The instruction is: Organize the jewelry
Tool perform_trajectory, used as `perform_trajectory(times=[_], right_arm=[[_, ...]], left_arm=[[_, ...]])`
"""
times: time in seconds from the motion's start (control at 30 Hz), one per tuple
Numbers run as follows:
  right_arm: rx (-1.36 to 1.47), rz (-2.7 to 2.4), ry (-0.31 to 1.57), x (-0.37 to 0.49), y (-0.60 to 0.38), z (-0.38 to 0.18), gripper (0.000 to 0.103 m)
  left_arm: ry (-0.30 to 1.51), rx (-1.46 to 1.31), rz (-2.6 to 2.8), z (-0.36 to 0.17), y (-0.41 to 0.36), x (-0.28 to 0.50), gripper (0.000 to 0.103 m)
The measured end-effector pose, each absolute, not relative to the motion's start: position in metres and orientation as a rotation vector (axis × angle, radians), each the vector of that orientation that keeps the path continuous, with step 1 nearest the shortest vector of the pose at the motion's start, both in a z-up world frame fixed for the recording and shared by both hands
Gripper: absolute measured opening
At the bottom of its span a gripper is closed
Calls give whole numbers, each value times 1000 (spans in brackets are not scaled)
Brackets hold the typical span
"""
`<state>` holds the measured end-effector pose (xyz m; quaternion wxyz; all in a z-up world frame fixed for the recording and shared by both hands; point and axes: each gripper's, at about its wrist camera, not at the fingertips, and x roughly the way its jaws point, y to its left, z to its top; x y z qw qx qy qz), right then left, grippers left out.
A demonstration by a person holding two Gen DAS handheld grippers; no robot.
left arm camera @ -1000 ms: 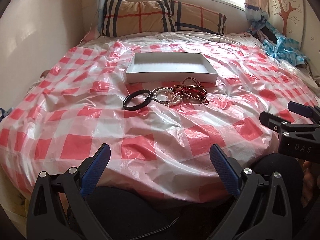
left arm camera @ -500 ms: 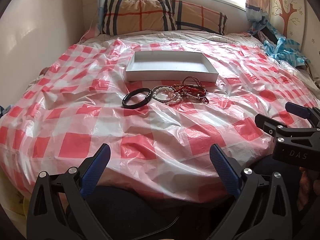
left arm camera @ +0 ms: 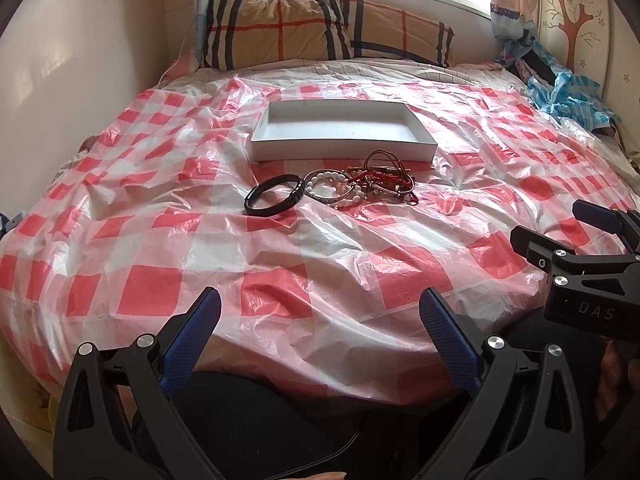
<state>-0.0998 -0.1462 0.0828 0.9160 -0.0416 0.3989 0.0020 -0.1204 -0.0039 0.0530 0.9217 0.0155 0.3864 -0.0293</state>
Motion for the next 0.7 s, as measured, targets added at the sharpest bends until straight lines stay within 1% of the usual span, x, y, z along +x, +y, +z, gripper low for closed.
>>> perform_trajectory(times=[0.7], right_arm=[[-87, 3, 819, -100, -145, 83, 96]], left_arm=[[805, 44, -39, 52, 0, -122, 96]])
